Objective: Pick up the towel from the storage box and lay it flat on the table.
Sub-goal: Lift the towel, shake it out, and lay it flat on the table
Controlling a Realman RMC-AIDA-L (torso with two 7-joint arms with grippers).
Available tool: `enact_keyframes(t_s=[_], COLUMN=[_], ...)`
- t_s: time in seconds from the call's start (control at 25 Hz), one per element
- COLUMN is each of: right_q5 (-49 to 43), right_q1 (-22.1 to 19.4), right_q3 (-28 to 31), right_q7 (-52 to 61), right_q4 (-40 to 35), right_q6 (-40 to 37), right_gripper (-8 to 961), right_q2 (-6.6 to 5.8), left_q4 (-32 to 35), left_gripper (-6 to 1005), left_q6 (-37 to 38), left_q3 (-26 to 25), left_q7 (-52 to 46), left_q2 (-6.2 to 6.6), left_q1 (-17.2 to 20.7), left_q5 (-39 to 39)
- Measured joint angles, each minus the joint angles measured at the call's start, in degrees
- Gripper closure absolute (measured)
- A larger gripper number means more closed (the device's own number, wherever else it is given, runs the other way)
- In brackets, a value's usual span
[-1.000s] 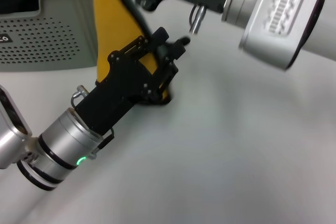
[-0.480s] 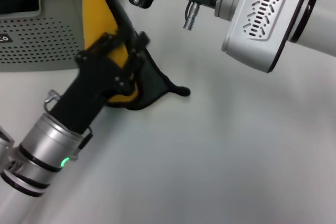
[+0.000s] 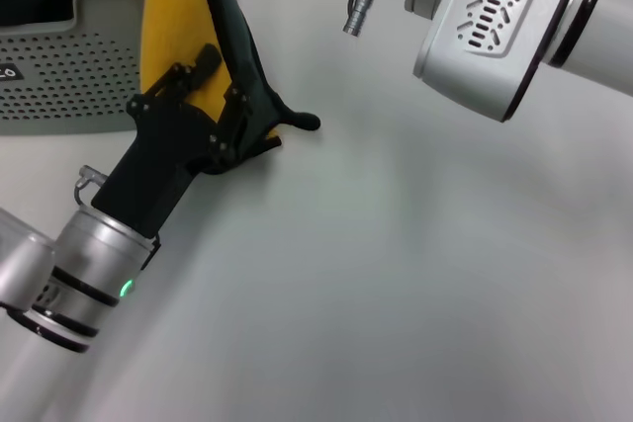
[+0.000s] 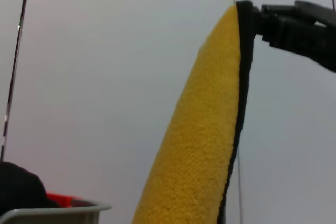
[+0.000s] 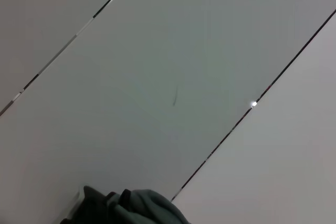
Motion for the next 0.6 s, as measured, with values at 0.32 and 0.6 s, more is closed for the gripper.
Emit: enact_keyframes(t_s=[0.32, 0.6], right_q5=[0.0, 0.9], right_q1=[1.1, 3.9], right_q3=[0.0, 0.5], right_q7=[0.1, 0.1], right_q4=[-0.2, -0.5], right_q6=[2.5, 7.9], right_gripper=[923, 923], right_q2=[0.28, 0.34], left_q4=[0.9, 1.1], left_gripper=[600, 532], left_q6=[-2.1, -2.7], left_q3=[1.2, 3.9], left_q7=[2.5, 5.8], left_q2=[0.00, 0.00], left_q1=[0.6, 1.4], left_q5=[-6.4, -11.0])
